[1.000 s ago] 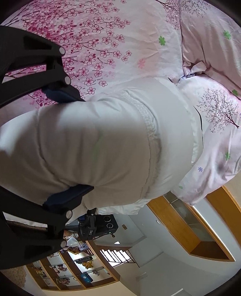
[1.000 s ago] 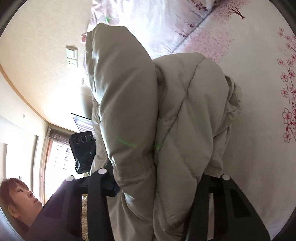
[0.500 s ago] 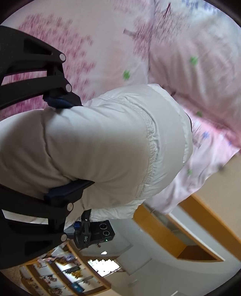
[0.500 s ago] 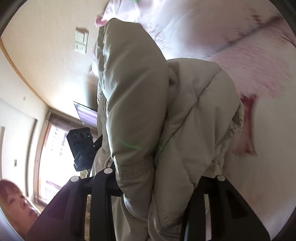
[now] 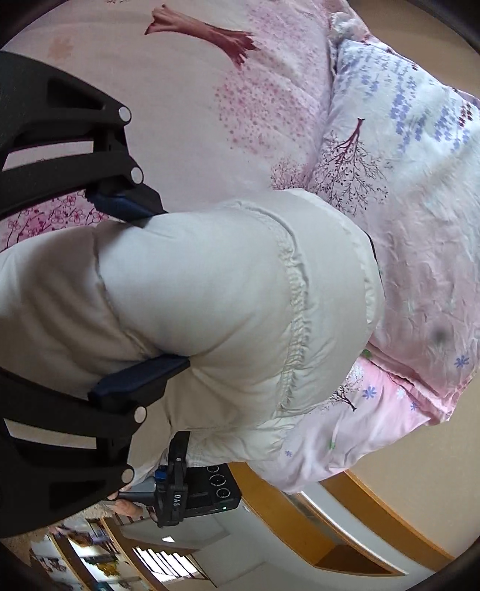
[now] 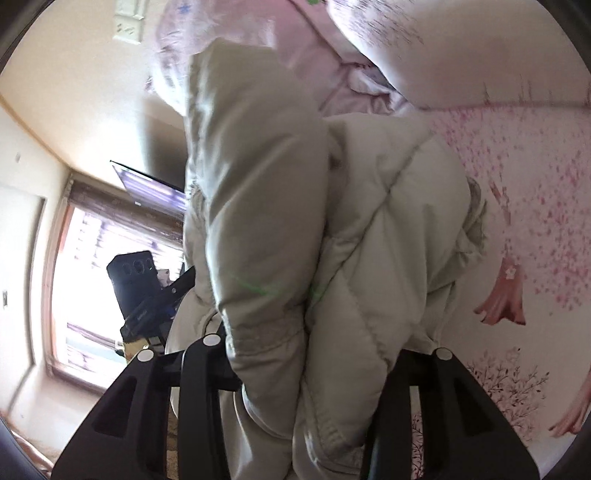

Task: Fold large clothes

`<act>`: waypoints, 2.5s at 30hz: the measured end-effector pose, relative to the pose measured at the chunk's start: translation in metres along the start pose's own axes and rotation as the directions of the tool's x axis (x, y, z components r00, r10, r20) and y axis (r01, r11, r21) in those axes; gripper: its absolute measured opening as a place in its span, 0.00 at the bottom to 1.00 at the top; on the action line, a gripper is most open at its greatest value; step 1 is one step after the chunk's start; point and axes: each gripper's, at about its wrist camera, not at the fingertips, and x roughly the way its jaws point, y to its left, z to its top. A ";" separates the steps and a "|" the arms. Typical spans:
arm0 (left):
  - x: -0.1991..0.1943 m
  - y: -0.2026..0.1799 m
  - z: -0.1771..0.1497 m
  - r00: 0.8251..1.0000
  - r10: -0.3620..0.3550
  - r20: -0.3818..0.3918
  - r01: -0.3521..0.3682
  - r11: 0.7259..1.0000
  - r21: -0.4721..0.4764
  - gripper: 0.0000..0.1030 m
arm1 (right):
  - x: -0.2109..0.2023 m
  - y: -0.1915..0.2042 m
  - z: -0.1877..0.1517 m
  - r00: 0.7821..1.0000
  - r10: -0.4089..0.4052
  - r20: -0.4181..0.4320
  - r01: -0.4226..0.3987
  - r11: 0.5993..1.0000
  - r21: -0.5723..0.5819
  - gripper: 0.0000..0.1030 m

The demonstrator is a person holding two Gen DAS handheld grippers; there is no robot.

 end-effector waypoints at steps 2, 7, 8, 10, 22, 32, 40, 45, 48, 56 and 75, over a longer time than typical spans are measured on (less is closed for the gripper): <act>0.001 -0.006 0.000 1.000 0.027 0.005 -0.028 0.999 0.027 0.69 | 0.001 -0.002 0.003 1.000 -0.013 0.004 0.013 1.000 0.023 0.46; -0.002 -0.031 0.002 0.983 0.171 0.062 -0.178 0.974 0.142 0.77 | -0.001 -0.016 0.008 0.999 -0.022 0.026 0.020 0.996 0.091 0.61; -0.002 -0.033 0.001 0.980 0.188 0.071 -0.197 0.968 0.153 0.79 | -0.002 -0.017 0.008 0.999 -0.022 0.030 0.019 0.995 0.099 0.64; -0.004 -0.037 0.001 0.972 0.216 0.088 -0.228 0.960 0.165 0.83 | -0.007 -0.017 0.004 0.998 -0.039 0.045 0.033 0.993 0.116 0.68; -0.009 -0.048 -0.002 0.945 0.301 0.124 -0.322 0.921 0.217 0.88 | -0.083 0.054 -0.030 0.820 -0.426 0.382 0.441 0.896 0.052 0.70; -0.012 -0.055 -0.006 0.926 0.349 0.143 -0.374 0.900 0.226 0.88 | -0.029 0.130 -0.077 0.740 -0.486 0.464 0.632 0.739 -0.234 0.41; -0.034 -0.076 -0.017 0.913 0.358 0.194 -0.399 0.884 0.243 0.88 | 0.005 0.087 -0.083 0.727 -0.583 0.362 0.671 0.716 -0.196 0.43; -0.046 -0.105 -0.041 0.912 0.347 0.217 -0.402 0.863 0.307 0.92 | 0.006 0.071 -0.083 0.732 -0.583 0.353 0.663 0.729 -0.168 0.43; -0.037 -0.120 -0.053 0.913 0.356 0.199 -0.405 0.839 0.363 0.94 | 0.008 0.069 -0.084 0.725 -0.591 0.355 0.671 0.722 -0.168 0.43; -0.002 -0.111 -0.063 0.915 0.390 0.103 -0.400 0.838 0.372 0.97 | -0.023 0.105 -0.072 0.707 -0.562 0.428 0.673 0.721 -0.165 0.43; 0.016 -0.127 -0.073 0.903 0.400 0.157 -0.429 0.810 0.400 0.98 | 0.028 0.035 0.046 0.668 -0.723 0.177 0.741 0.668 -0.071 0.44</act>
